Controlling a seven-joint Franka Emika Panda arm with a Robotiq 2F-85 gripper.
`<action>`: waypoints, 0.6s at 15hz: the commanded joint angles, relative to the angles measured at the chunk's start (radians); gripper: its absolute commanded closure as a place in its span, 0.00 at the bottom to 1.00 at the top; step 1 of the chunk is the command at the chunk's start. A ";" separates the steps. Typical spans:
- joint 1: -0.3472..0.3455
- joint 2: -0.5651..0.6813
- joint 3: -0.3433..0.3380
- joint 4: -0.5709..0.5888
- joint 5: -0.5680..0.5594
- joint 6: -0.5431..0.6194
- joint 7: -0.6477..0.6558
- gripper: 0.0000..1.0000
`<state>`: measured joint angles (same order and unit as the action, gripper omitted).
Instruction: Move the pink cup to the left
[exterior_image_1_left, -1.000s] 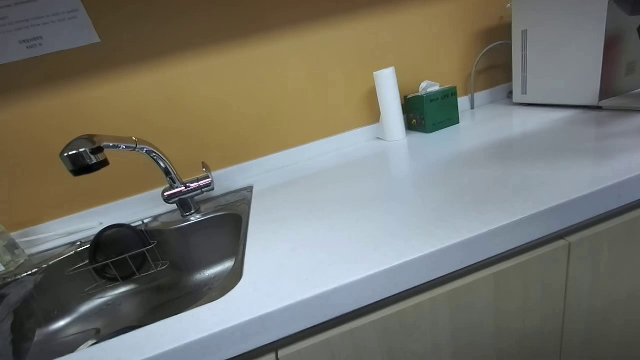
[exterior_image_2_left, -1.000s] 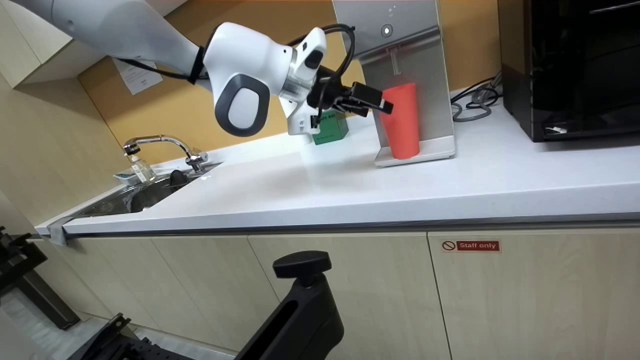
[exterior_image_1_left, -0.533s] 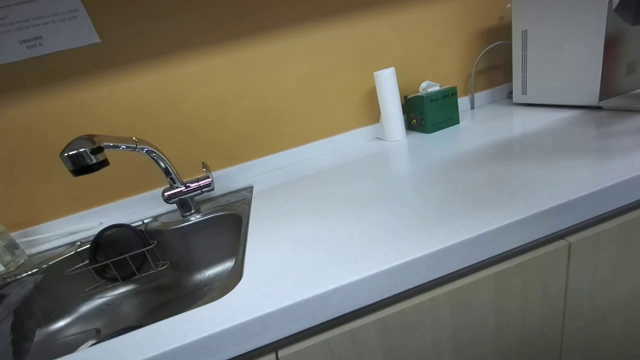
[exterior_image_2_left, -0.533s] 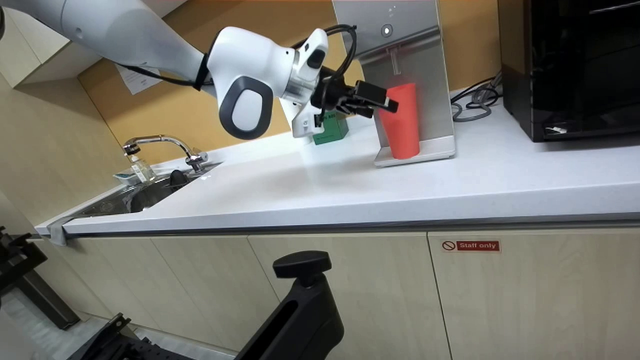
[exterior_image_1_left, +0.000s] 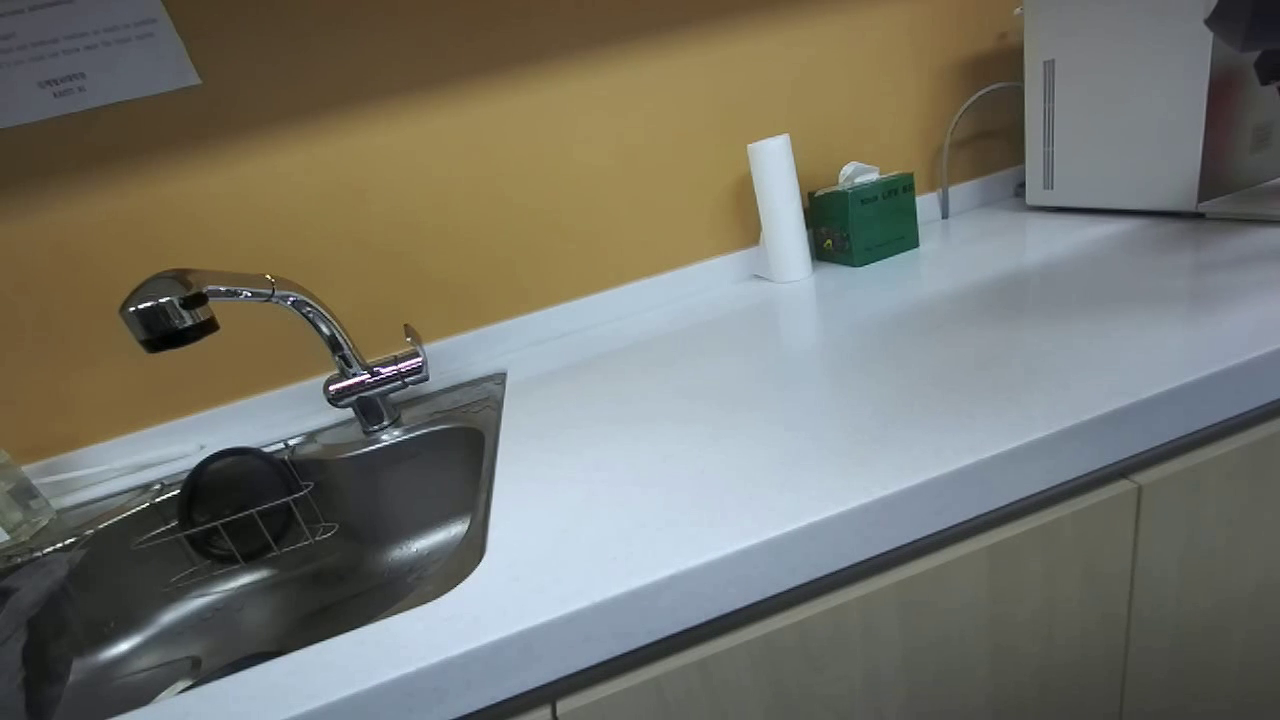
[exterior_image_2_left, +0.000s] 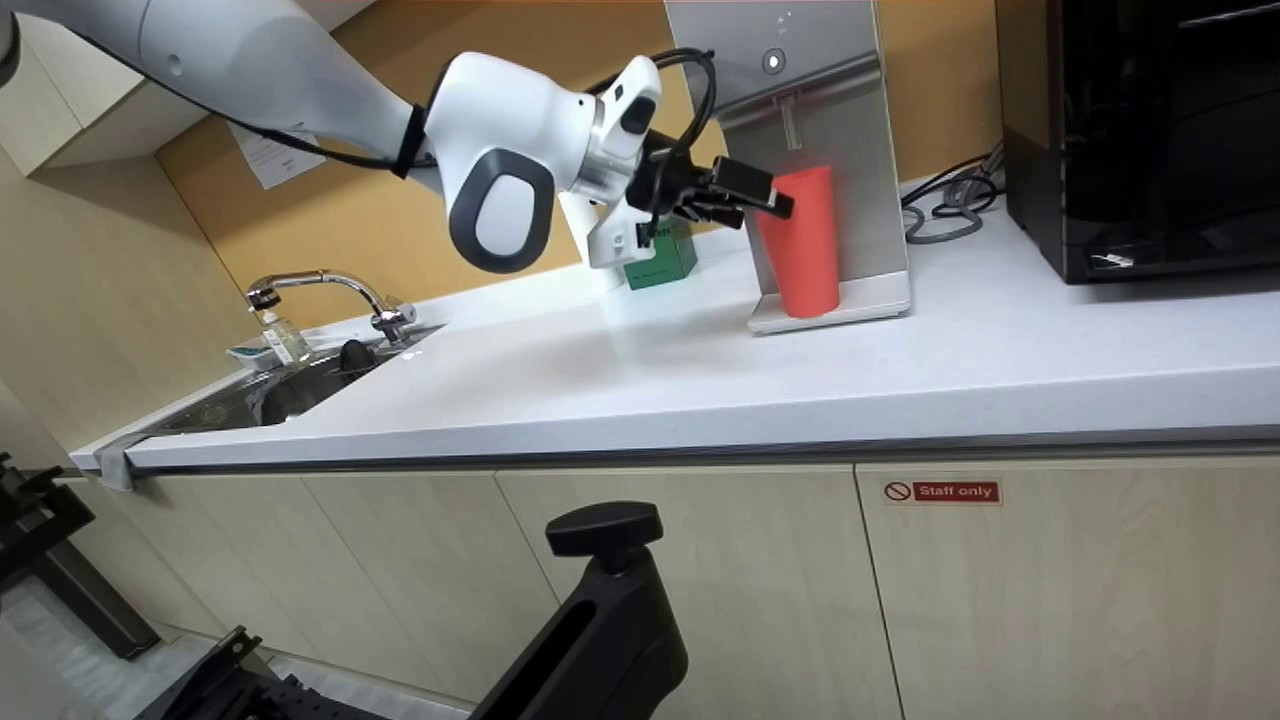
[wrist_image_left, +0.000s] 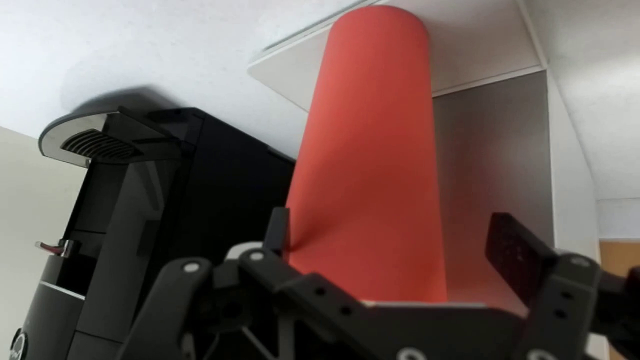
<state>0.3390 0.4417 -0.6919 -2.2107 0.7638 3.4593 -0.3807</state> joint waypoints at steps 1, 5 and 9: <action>-0.077 0.020 0.052 0.051 -0.031 0.000 0.047 0.00; -0.169 0.029 0.114 0.076 -0.050 0.000 0.054 0.00; -0.261 0.057 0.185 0.114 -0.081 -0.001 0.059 0.00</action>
<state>0.1452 0.4627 -0.5584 -2.1516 0.7159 3.4585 -0.3660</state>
